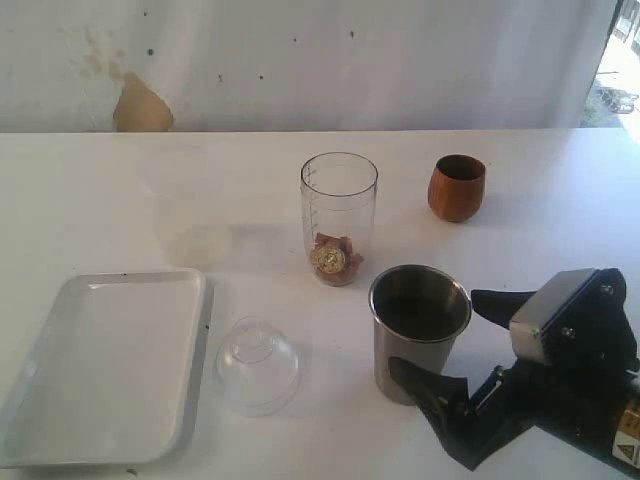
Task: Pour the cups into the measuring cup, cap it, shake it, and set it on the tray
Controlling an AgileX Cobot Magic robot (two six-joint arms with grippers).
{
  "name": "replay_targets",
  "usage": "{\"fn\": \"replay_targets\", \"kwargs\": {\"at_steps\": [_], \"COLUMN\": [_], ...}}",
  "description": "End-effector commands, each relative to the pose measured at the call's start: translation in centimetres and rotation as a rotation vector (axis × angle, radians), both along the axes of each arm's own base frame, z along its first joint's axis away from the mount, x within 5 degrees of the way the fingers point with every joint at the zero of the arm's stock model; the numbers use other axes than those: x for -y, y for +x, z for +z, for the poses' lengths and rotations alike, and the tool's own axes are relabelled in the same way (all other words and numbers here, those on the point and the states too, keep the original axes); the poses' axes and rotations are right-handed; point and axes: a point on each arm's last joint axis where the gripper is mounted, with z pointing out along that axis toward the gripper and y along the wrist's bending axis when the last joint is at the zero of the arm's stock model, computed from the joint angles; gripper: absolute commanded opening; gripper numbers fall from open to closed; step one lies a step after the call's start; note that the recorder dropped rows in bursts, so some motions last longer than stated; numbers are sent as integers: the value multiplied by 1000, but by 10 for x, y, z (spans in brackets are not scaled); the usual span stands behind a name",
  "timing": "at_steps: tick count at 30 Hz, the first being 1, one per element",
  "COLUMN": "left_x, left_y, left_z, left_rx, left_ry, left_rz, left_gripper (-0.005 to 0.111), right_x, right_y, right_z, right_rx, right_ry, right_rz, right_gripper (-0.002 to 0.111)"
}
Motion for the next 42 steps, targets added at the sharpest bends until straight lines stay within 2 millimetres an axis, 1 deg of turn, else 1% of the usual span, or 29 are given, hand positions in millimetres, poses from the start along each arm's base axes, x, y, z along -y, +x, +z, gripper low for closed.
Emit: {"fn": "replay_targets", "kwargs": {"at_steps": [1, 9, 18, 23, 30, 42], "left_x": [0, 0, 0, 0, 0, 0], "left_y": [0, 0, 0, 0, 0, 0], "left_z": [-2, -2, -2, -2, -2, -2], "left_rx": [-2, -2, -2, -2, -2, -2], "left_ry": [1, 1, 1, 1, 1, 1], "left_rz": [-4, -4, -4, -4, -4, -4], "left_gripper": [0, 0, 0, 0, 0, 0], "right_x": [0, -3, -1, -1, 1, 2], "right_y": [-1, -2, -3, -2, -3, -2], "right_z": [-2, 2, -4, -2, -7, -9], "right_rx": [-4, 32, -11, 8, -38, -56], "right_ry": [-10, 21, -48, -34, -69, -70], "right_rz": [-2, 29, 24, 29, 11, -3], "right_gripper": [105, 105, 105, 105, 105, 105]}}
